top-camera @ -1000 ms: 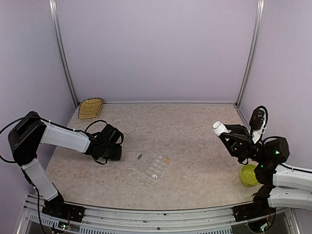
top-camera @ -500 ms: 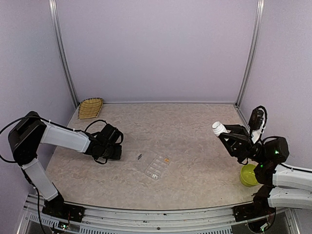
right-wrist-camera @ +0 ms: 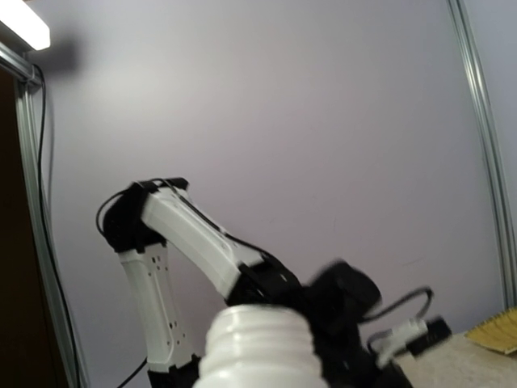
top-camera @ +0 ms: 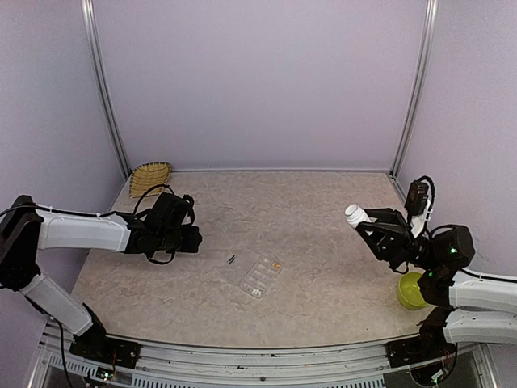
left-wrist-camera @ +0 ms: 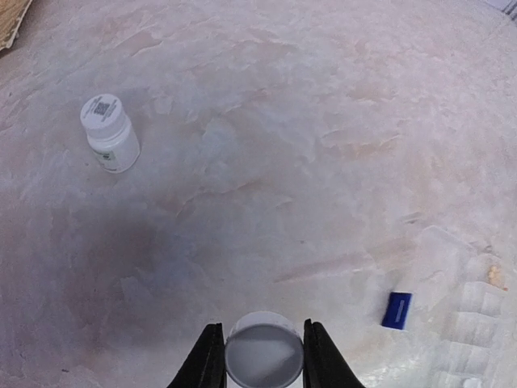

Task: Sort the pills into containers
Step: Pick up the lid of the pill bottle from the center of the board.

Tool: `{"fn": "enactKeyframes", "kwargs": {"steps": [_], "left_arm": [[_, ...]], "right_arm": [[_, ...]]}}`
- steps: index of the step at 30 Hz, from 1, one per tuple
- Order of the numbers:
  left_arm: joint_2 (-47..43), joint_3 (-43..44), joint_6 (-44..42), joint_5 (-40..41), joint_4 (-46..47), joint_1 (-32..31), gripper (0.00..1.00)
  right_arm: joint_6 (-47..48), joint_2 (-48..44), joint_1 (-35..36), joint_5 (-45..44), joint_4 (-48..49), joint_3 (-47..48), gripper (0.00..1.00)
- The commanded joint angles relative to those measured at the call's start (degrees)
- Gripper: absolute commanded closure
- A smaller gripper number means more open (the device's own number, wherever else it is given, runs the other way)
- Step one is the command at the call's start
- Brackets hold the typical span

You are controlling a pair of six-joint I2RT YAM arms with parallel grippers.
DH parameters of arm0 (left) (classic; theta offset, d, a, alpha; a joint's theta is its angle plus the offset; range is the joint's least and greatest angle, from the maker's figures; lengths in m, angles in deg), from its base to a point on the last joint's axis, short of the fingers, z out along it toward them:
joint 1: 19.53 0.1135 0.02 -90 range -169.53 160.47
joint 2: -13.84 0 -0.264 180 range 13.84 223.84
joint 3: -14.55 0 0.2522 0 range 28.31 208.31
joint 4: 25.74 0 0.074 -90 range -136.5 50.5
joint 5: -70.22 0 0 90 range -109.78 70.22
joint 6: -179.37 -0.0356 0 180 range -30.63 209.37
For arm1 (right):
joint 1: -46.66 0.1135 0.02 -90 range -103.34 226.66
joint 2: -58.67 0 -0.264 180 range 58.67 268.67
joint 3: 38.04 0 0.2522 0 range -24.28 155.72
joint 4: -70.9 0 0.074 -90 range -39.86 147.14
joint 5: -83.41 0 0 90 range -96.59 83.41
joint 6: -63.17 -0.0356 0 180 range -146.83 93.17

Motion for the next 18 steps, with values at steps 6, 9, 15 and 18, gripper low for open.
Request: {"fn": "enactKeyframes", "kwargs": {"steps": [6, 9, 15, 18], "left_arm": [[-12.9, -1.6, -1.6, -15.1, 9.1, -3.7, 0.78], [-15.4, -1.4, -1.8, -19.2, 11.8, -5.2, 0.78], [-17.9, -1.3, -1.8, -25.5, 17.9, -9.3, 0.77], [-18.2, -1.2, -1.4, -28.4, 20.8, -10.9, 0.77]], "right_arm": [[-1.0, 5.1, -0.2, 2.9, 2.9, 1.1, 0.87], [-1.0, 7.2, 0.3, 3.7, 3.3, 1.7, 0.87], [0.8, 11.1, 3.0, 3.5, 3.1, 3.4, 0.87], [1.9, 13.0, 4.8, 3.1, 2.5, 4.7, 0.86]]}}
